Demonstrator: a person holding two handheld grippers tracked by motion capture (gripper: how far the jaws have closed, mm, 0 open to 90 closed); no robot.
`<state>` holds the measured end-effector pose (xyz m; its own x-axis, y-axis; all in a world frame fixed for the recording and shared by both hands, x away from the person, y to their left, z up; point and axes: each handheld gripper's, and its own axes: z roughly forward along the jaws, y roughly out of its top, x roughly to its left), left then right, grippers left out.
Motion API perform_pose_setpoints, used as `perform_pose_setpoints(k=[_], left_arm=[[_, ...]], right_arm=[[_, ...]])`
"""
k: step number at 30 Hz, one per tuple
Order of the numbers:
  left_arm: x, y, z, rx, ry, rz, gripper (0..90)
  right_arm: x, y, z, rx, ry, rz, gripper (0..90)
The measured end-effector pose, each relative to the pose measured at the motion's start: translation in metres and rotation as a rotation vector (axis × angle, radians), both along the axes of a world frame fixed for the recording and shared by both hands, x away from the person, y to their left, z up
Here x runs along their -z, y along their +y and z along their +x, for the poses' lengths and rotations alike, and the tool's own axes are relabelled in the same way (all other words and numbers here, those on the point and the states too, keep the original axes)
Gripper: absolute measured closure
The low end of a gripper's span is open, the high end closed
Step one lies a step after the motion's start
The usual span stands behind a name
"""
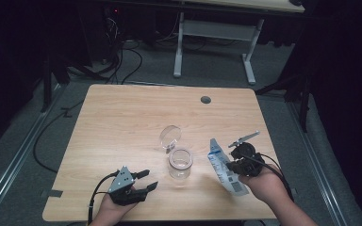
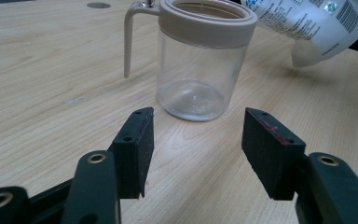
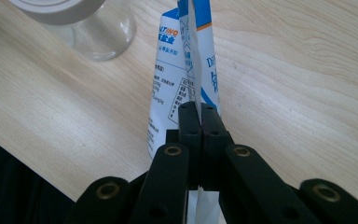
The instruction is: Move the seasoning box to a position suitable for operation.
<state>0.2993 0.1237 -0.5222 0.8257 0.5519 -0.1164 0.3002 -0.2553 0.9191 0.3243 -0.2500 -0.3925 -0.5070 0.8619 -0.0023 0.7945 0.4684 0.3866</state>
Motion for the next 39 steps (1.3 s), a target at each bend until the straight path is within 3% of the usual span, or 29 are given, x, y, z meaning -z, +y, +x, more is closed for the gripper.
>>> perform_pose_setpoints(k=[12,22,27,31,39], left_arm=[[0.000,-0.001,-0.001,0.011,-0.003,-0.002,43.9],[0.000,-0.001,-0.001,0.014,-0.006,-0.003,43.9],[0.000,-0.002,-0.001,0.024,-0.014,0.004,44.2],[0.000,-0.006,-0.003,0.033,-0.028,0.002,44.7],[-0.005,-0.030,-0.009,0.078,-0.043,0.041,46.3]], right_arm=[[-0.003,0.001,0.004,-0.015,0.053,-0.036,90.0],[-0.007,0.009,0.012,-0.048,0.099,-0.098,90.0],[-0.009,0.015,0.013,-0.060,0.112,-0.096,90.0],[-0.009,0.019,0.013,-0.067,0.122,-0.107,90.0],[-0.010,0.022,0.011,-0.056,0.129,-0.120,90.0]])
